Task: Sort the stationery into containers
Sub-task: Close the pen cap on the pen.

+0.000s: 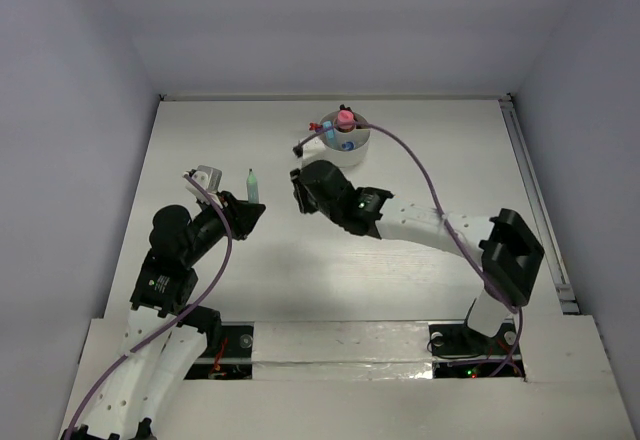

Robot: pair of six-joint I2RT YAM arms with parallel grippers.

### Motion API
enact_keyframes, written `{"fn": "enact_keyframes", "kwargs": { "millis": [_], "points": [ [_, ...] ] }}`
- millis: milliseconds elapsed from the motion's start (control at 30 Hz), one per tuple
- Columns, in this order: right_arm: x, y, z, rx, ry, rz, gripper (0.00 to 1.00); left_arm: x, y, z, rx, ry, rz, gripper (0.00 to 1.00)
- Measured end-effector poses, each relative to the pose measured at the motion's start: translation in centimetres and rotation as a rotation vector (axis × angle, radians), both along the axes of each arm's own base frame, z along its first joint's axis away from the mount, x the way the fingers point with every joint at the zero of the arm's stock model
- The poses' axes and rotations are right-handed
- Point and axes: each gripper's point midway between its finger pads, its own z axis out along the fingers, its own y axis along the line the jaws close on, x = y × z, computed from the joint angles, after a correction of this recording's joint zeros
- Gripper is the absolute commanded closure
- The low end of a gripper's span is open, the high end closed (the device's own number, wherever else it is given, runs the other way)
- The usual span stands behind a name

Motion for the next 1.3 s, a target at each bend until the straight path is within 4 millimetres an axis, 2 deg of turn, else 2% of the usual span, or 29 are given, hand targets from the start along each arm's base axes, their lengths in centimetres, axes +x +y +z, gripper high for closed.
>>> {"fn": "enact_keyframes", "kwargs": {
  "millis": [167,267,367,467,600,700,900,1167,1300],
  "points": [
    [3.1,1.9,11.2,0.299,-0.209,-0.076,1.0,0.0,0.0,0.0,0.0,0.001,0.0,1.0],
    [3.8,2.8,16.1,0.442,-0.288,-0.088,1.0,0.1,0.0,-0.1,0.001,0.004,0.0,1.0],
    [4.0,3.3,19.2,0.549,-0.325,-0.088,1.0,0.1,0.0,-0.2,0.002,0.009,0.0,1.0],
    [3.7,3.9,21.2,0.632,-0.335,-0.071,1.0,0.2,0.0,-0.3,0.003,0.013,0.0,1.0],
    [3.2,5.1,23.1,0.719,-0.319,-0.023,1.0,0.2,-0.1,-0.5,0.005,0.02,-0.001,1.0],
    [2.7,6.3,23.7,0.77,-0.293,0.023,1.0,0.3,-0.1,-0.7,0.007,0.027,-0.001,1.0],
    [1.7,7.8,23.2,0.802,-0.231,0.094,1.0,0.4,-0.1,-0.7,0.007,0.029,-0.003,1.0],
    [1.1,8.3,23.2,0.82,-0.204,0.128,1.0,0.5,-0.2,-0.7,0.007,0.029,-0.002,1.0],
    [1.3,8.8,22.3,0.805,-0.195,0.128,1.0,0.5,-0.1,-0.7,0.007,0.029,-0.001,1.0]
  ]
}}
